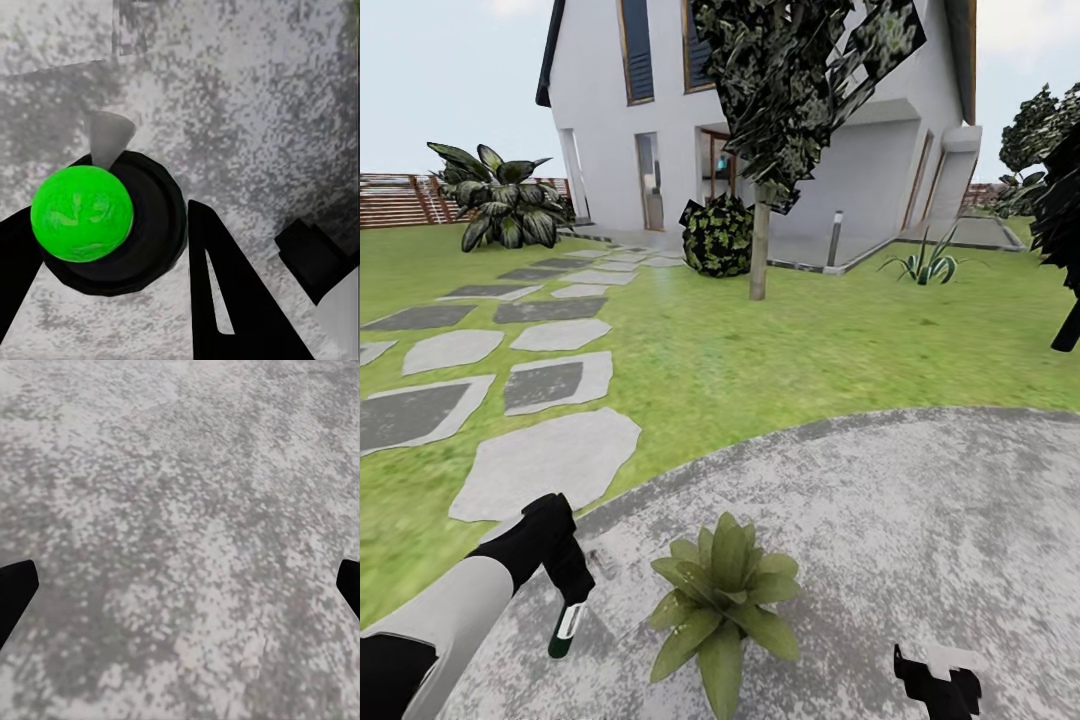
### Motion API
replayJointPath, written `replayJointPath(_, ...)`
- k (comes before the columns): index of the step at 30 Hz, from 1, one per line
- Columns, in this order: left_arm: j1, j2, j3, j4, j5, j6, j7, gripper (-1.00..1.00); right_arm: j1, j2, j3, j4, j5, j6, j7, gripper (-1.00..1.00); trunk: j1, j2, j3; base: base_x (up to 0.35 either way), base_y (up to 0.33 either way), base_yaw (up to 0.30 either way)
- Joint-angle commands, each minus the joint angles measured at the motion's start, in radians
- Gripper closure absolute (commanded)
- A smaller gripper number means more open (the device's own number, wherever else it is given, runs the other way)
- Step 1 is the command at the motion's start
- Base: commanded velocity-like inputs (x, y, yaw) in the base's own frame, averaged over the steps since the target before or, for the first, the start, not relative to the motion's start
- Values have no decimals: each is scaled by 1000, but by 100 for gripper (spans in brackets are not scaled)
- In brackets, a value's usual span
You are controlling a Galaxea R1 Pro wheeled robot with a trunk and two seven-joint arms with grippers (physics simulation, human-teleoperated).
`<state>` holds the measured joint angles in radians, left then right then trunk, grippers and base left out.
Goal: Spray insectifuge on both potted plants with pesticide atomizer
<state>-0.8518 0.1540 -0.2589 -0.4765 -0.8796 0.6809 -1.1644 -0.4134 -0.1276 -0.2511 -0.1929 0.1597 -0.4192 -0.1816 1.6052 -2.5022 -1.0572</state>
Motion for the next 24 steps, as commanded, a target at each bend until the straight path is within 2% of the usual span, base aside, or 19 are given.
replayJointPath(1,0,-4,-4,-2,-3,6,-4,100,-1,0,-5,1,11,-3,-4,-100,0,0,-1,1,0,10)
replayJointPath(2,1,-13,-5,-2,-4,6,-4,100,-1,0,-5,1,11,-3,-4,-100,0,0,-1,1,0,6)
replayJointPath(3,1,-37,-8,-2,-6,5,-4,100,-1,0,-5,1,11,-3,-4,-100,0,0,-1,0,0,3)
replayJointPath(5,-3,-69,-9,-2,-7,5,-4,100,-1,0,-5,1,11,-3,-4,-100,0,0,-1,0,0,1)
replayJointPath(8,-5,-88,-10,-2,-7,6,-3,100,-1,0,-5,1,11,-3,-4,-100,0,0,-1,0,0,-65)
replayJointPath(9,-6,-87,-11,-2,-7,12,-3,100,-1,0,-5,1,11,-3,-4,-100,0,0,-1,0,0,-228)
replayJointPath(12,-5,-76,-10,-2,-8,19,-3,100,-1,-1,-5,1,11,-3,-4,-100,0,0,0,0,0,-269)
replayJointPath(14,-5,-58,-10,-1,-8,20,-3,100,-1,-1,-5,1,11,-3,-4,-100,0,0,1,0,0,-285)
replayJointPath(18,-2,-8,-10,-1,-9,19,-2,100,-1,0,-5,1,11,-3,-4,-100,0,0,2,0,0,-201)
replayJointPath(20,1,37,-10,-1,-9,19,-2,100,-1,0,-5,1,11,-3,-4,-100,0,0,2,0,0,-28)
replayJointPath(24,10,64,-11,0,-9,18,7,100,-1,0,-5,1,11,-3,-4,-100,0,0,2,0,0,-7)
